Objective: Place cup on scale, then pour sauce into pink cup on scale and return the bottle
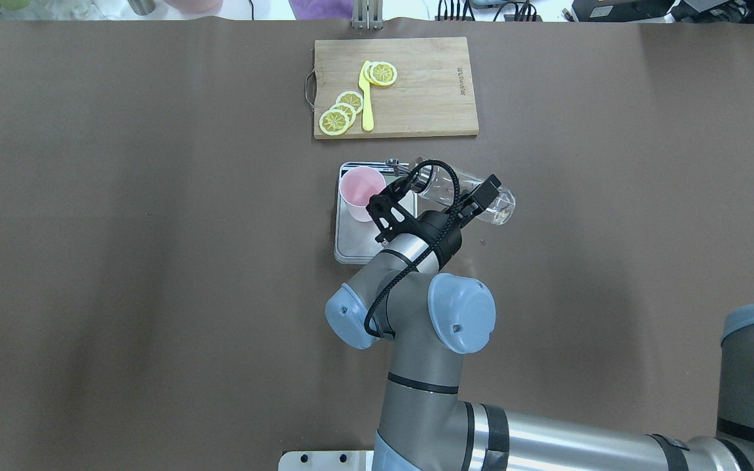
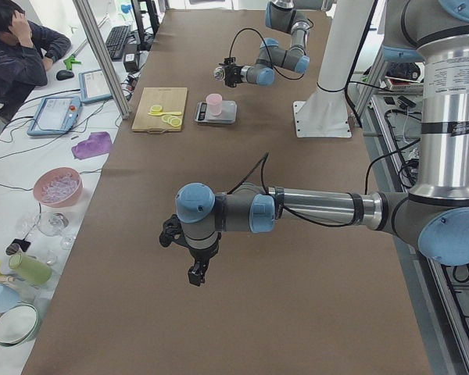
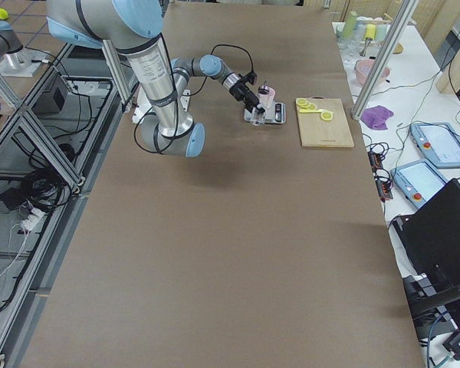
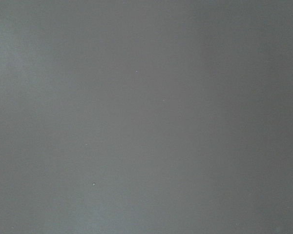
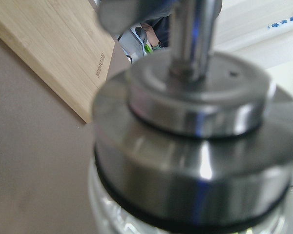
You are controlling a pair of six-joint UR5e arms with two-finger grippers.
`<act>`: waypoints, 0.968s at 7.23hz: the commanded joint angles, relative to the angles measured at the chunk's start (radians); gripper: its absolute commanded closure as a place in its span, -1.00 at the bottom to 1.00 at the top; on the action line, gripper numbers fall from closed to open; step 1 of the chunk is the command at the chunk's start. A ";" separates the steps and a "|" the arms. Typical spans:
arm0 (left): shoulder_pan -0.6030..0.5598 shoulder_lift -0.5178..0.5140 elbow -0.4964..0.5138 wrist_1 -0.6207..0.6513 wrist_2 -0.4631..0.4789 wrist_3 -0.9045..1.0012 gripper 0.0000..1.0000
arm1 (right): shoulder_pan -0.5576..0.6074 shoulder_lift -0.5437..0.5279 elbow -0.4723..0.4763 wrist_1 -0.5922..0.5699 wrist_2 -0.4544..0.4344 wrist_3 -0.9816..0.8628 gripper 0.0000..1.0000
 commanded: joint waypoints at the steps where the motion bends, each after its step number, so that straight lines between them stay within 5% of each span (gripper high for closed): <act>1: 0.000 0.007 -0.001 0.000 0.000 0.001 -0.96 | 0.013 0.017 -0.043 -0.014 0.000 -0.007 1.00; 7: 0.000 0.010 0.001 0.000 0.000 0.001 -0.96 | 0.039 0.044 -0.083 -0.101 -0.002 -0.076 1.00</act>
